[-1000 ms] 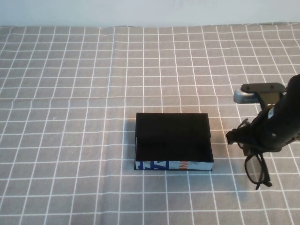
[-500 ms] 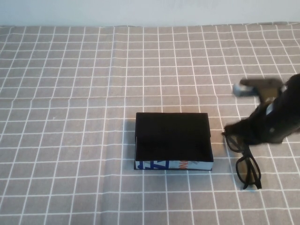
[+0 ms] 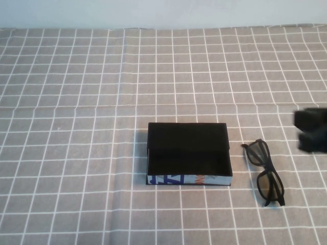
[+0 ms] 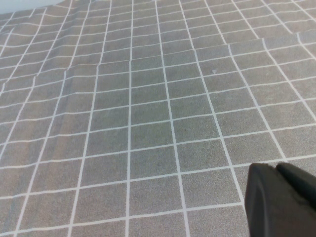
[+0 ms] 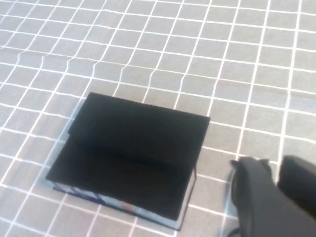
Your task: Take glasses out of glasses case
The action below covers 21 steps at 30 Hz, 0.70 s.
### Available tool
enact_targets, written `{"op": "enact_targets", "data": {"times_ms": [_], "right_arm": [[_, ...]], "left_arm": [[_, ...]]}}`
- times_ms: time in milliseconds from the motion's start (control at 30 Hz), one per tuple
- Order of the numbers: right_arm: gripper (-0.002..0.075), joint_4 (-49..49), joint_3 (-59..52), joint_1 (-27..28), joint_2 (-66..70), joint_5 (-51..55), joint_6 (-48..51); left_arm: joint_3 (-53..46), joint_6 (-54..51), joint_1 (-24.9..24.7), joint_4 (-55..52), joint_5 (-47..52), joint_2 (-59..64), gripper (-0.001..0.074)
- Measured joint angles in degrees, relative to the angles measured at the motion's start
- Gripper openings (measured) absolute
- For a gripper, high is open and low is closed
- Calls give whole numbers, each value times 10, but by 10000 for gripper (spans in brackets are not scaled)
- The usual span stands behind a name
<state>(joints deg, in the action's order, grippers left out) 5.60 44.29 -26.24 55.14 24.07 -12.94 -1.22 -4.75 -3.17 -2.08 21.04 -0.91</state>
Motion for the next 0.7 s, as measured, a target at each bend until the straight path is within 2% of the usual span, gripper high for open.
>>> {"op": "enact_targets", "data": {"times_ms": [100,300,533,633,700], "right_arm": [[17,12,-59,0,-68,-50,0],[-13,49,-185,0,-200,-138,0],[-16,52,-279,5,-348,-117,0],[-16,32,-300,36,-411,-80,0],[-16,11,-314,76,-452,-67,9]], "left_arm": [[0,0,0,0,0,0,-5],[0,0,0,0,0,0,-4],[0,0,0,0,0,0,-5],[0,0,0,0,0,0,-5],[0,0,0,0,0,0,-5]]}}
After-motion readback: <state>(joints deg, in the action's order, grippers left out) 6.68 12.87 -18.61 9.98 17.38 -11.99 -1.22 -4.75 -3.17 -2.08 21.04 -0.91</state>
